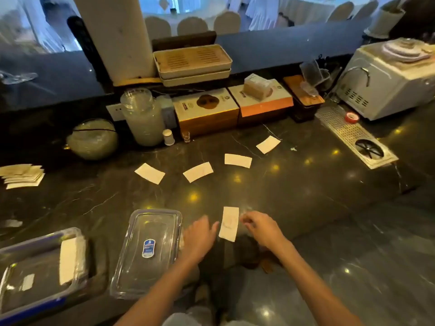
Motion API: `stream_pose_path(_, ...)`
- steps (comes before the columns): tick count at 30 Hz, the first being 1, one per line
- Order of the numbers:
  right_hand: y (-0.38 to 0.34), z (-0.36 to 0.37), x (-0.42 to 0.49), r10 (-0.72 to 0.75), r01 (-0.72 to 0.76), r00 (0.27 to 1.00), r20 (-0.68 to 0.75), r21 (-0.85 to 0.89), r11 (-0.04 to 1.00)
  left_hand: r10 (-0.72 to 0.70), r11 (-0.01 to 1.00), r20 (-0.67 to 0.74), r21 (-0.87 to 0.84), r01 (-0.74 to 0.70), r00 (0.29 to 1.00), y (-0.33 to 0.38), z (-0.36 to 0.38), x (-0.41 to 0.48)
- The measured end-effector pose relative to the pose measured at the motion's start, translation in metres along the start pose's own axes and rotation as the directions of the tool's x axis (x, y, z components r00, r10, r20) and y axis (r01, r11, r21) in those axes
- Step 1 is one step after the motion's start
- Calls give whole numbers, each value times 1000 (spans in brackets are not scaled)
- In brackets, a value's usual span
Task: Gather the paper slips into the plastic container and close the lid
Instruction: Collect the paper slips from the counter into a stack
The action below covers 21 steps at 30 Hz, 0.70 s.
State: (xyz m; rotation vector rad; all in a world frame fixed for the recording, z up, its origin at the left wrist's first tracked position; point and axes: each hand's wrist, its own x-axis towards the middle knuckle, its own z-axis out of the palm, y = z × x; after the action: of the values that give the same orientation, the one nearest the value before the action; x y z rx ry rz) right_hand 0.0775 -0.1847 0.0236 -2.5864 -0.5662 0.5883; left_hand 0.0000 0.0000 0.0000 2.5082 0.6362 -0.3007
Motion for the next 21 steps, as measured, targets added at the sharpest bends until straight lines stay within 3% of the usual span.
stream_pose_path(4,-7,9,49,-126,168,977,172,-258,951,-94,994,147,69,84,985,15,28,11)
stream_pose_path(7,-5,25,83,-256,374,914,313,-409,832,-176,984,206,40,171,963,23,45,21)
stream_pose_path(11,9,41,102,-324,527,828,458,-437,729,-321,946,186,12,325,929,35,63,20)
stream_pose_path(18,26,36,125,-436,664,734,521,-415,622,-468,883,94,15,469,879,51,82,19)
stream_pose_path(21,30,33,129,-471,680,718,512,-376,629,-501,863,90,-22,505,861,50,84,21)
